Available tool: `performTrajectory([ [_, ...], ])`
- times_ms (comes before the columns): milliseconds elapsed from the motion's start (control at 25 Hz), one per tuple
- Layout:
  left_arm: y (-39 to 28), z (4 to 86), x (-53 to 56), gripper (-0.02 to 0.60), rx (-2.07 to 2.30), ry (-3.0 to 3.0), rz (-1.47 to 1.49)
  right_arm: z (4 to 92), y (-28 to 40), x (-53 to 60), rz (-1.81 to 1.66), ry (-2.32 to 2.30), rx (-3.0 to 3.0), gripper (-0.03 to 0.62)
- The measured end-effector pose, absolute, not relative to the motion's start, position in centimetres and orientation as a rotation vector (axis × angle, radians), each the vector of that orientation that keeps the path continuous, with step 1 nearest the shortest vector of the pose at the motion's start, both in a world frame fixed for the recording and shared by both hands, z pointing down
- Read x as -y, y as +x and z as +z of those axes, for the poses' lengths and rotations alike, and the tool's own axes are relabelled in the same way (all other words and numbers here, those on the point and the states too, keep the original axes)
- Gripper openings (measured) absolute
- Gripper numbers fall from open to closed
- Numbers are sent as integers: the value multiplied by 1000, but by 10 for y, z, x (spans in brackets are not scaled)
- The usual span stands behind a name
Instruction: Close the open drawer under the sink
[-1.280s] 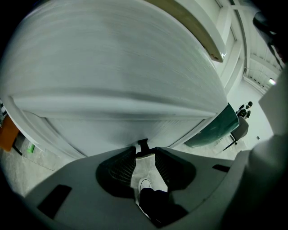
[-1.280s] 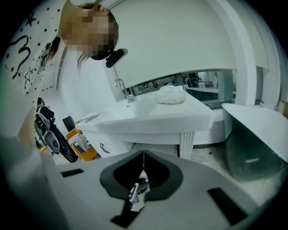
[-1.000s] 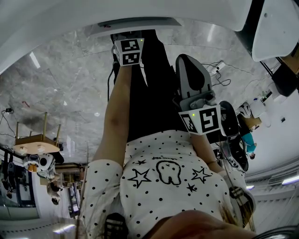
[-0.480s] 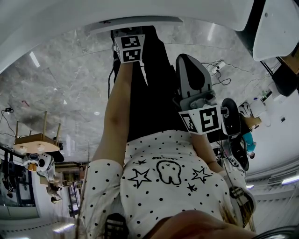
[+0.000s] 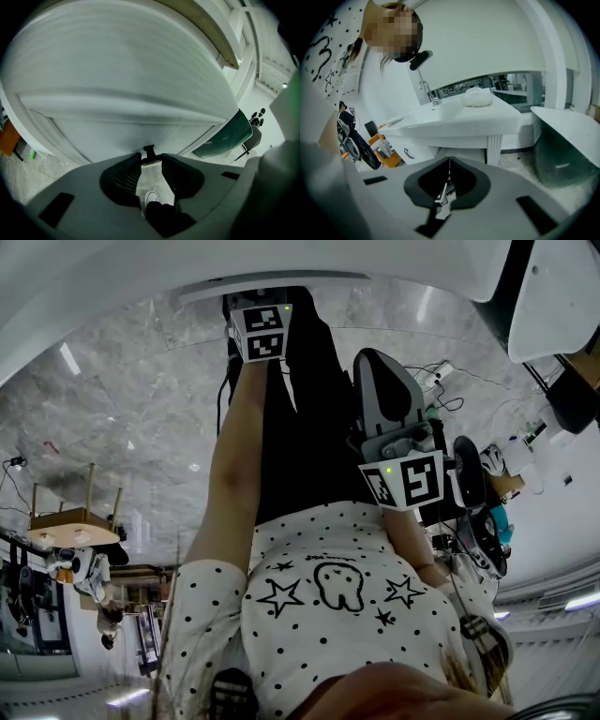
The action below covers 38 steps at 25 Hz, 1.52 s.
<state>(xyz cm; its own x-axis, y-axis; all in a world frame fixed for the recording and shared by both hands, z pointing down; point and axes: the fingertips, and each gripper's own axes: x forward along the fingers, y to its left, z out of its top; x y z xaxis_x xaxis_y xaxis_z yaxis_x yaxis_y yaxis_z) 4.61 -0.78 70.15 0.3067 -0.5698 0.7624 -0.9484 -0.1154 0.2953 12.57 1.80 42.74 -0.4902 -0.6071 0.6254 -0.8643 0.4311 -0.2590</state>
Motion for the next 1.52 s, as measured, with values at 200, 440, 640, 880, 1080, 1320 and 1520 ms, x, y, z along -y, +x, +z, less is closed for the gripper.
performTrajectory([
  [200,47,702,21,138,1380,1795,607,429,130,-13,788,1248,2246,15],
  [440,45,702,28,138,1392,1781,593,431,131,-13,790,1253,2240,15],
  [640,41,702,30,138,1397,1780,586,431,129,-12,788,1256,2236,15],
  [880,40,701,29,138,1400,1776,581,431,129,-16,792,1257,2234,15],
  [1080,38,699,31,138,1400,1776,580,431,129,-14,792,1260,2227,15],
  [1320,34,700,31,138,1403,1772,580,433,129,-15,794,1265,2214,15],
  [1520,34,699,35,138,1410,1770,573,432,130,-16,798,1266,2216,15],
])
